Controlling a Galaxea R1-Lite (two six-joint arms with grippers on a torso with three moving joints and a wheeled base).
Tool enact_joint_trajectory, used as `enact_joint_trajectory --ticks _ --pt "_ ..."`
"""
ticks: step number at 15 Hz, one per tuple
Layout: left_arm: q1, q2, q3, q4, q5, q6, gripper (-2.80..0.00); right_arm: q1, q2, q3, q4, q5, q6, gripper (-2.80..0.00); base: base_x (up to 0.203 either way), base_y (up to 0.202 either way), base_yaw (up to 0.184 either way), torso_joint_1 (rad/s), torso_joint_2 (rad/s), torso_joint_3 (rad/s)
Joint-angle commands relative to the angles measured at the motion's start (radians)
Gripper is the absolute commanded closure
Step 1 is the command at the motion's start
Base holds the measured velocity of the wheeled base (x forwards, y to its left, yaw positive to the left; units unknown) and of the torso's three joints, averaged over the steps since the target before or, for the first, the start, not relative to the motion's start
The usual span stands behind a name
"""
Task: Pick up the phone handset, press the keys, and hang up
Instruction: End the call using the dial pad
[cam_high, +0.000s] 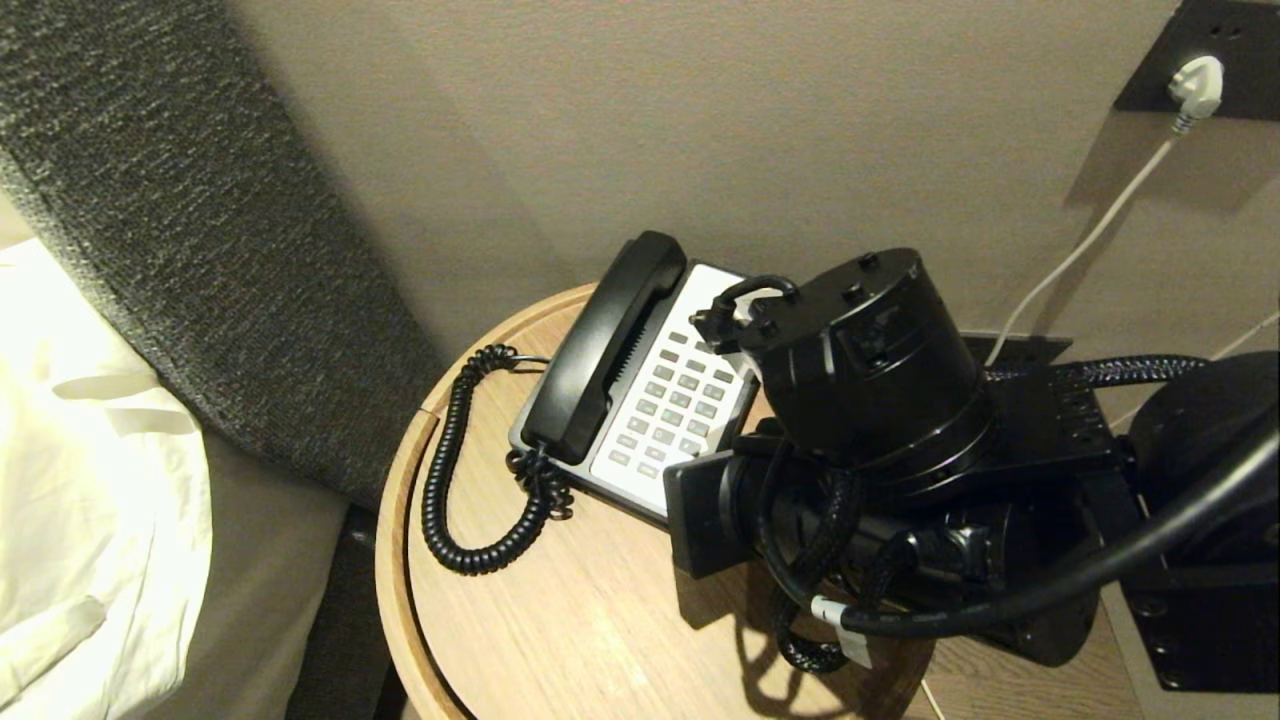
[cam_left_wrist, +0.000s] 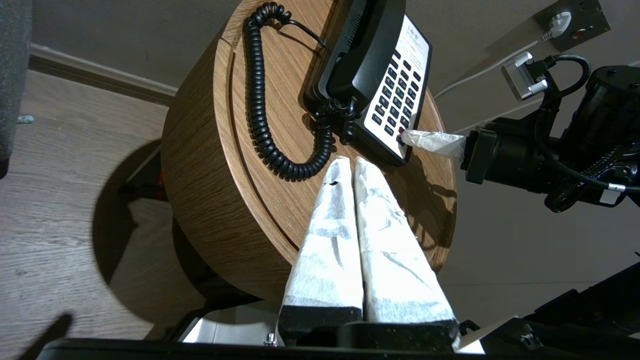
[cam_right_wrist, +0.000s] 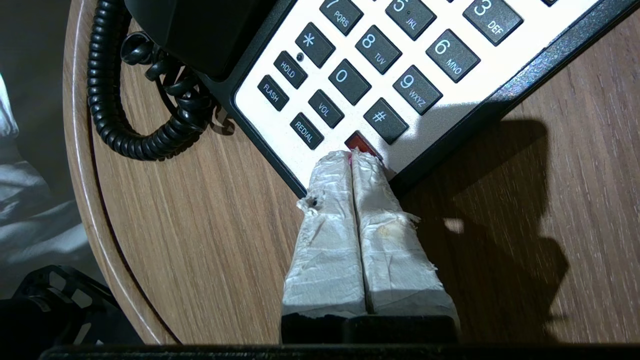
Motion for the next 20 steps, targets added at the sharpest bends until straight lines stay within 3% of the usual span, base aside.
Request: enact_joint_trajectory --ticks 1,20 --pt "0.000 -0.001 0.002 -0.001 0.001 -0.003 0.00 0.001 0.011 0.003 0.004 -0.002 0.001 0.00 0.000 0.000 0.000 0.000 0.00 0.000" --pt "0.000 -0.002 0.009 0.000 -0.001 -0.003 0.00 0.003 0.032 -0.012 -0.002 -0.022 0.007 0.00 0.000 0.000 0.000 0.000 0.00 0.000"
